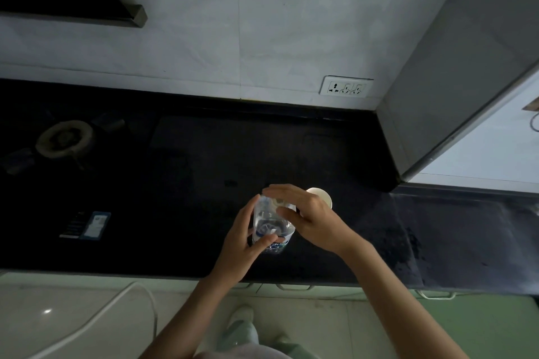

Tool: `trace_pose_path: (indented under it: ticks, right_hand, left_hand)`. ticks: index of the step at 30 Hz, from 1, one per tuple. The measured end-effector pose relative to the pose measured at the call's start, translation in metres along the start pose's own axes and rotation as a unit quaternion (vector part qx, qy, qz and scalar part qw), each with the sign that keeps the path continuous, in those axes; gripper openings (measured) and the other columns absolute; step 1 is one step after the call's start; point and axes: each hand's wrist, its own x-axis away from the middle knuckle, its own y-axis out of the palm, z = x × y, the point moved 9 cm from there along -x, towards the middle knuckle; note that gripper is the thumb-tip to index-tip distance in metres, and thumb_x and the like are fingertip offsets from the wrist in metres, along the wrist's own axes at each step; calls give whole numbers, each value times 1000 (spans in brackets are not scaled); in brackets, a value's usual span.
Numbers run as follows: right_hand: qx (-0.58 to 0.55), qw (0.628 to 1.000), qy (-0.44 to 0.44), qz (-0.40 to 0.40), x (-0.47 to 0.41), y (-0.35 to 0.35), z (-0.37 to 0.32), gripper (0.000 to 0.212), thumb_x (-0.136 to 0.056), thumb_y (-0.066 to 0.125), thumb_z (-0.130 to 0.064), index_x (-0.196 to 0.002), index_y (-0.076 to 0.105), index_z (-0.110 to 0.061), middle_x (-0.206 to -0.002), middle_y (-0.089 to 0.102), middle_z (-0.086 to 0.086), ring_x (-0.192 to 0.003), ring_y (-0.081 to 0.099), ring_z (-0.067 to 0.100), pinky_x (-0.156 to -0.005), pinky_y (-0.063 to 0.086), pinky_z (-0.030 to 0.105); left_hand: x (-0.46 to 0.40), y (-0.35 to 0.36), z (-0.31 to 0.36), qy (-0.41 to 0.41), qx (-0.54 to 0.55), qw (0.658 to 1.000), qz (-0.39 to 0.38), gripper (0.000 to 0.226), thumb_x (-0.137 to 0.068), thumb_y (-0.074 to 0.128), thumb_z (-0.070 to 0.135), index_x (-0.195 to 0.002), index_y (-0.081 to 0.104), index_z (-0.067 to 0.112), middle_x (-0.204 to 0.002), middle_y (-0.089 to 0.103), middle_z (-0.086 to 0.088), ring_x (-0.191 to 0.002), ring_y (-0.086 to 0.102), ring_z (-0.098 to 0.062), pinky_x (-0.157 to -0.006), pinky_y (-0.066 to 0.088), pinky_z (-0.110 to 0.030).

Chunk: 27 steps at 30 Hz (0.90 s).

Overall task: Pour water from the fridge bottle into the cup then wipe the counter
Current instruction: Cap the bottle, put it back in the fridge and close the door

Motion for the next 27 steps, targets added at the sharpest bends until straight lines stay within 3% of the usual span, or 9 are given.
trace_pose_path:
  ticks: [4, 8, 11, 15, 17, 21, 24, 27]
  right_hand:
    - [40, 998, -51, 12, -4, 0, -4, 33, -91, 60, -2, -122, 62, -10, -119, 60, 2, -107, 58, 7, -87, 51, 19]
    - [24, 995, -7, 99, -1, -1, 7, 28, -87, 66, -27, -111, 65, -14, -100, 57, -1, -91, 58, 11, -76, 51, 26]
    - [14, 991, 9, 134, 1, -1, 9, 32, -85, 65, -37, -107, 67, -15, -99, 58, -2, -91, 58, 11, -76, 51, 26]
    - [45, 997, -22, 55, 4, 2, 5, 36, -92, 61, -19, -128, 59, -16, -117, 58, -3, -109, 52, 7, -93, 42, 14]
    - [90, 994, -45, 36, 4, 1, 3, 38, -93, 57, -14, -131, 57, -16, -118, 58, -1, -109, 50, 8, -92, 41, 14]
    - [117, 989, -42, 76, 2, 0, 4, 30, -90, 61, -13, -120, 62, -16, -106, 58, -1, -98, 50, 12, -84, 43, 18]
    - [110, 987, -27, 114, 5, 1, 4, 24, -90, 59, -16, -114, 63, -13, -99, 57, -1, -91, 47, 10, -82, 39, 14]
    - [93, 985, -3, 144, 8, 2, 5, 24, -90, 59, -22, -112, 64, -14, -100, 57, -3, -91, 49, 11, -82, 42, 18]
  left_hand:
    - [0, 0, -3, -1, 4, 1000, 0, 73, -82, 64, 54, -142, 22, 54, -146, 36, 25, -130, 46, -1, -104, 46, -29]
    - [0, 0, -4, -4, 2, 1000, -1, 74, -80, 63, 61, -141, 22, 58, -147, 39, 17, -130, 48, -5, -104, 47, -36]
    - [-1, -1, -5, -7, -5, 1000, -7, 71, -81, 63, 59, -139, 22, 61, -147, 40, 16, -129, 49, -8, -104, 47, -39]
    - [0, -2, 1, -2, 3, 1000, -3, 68, -81, 65, 53, -135, 25, 65, -143, 40, 24, -127, 51, -5, -101, 48, -31]
    - [0, -1, 2, 0, 5, 1000, 1, 69, -81, 66, 53, -136, 26, 63, -143, 40, 26, -128, 49, -5, -101, 48, -29]
    - [1, 0, 1, 2, 13, 1000, 12, 72, -79, 67, 56, -140, 28, 54, -145, 43, 18, -129, 49, -7, -102, 48, -32]
    - [0, -1, 2, -2, 10, 1000, 11, 71, -77, 66, 62, -135, 27, 64, -144, 43, 18, -129, 49, -5, -102, 48, -33]
    - [0, -1, 0, -4, 3, 1000, 3, 70, -78, 66, 59, -135, 25, 65, -145, 43, 17, -128, 50, -6, -102, 48, -34]
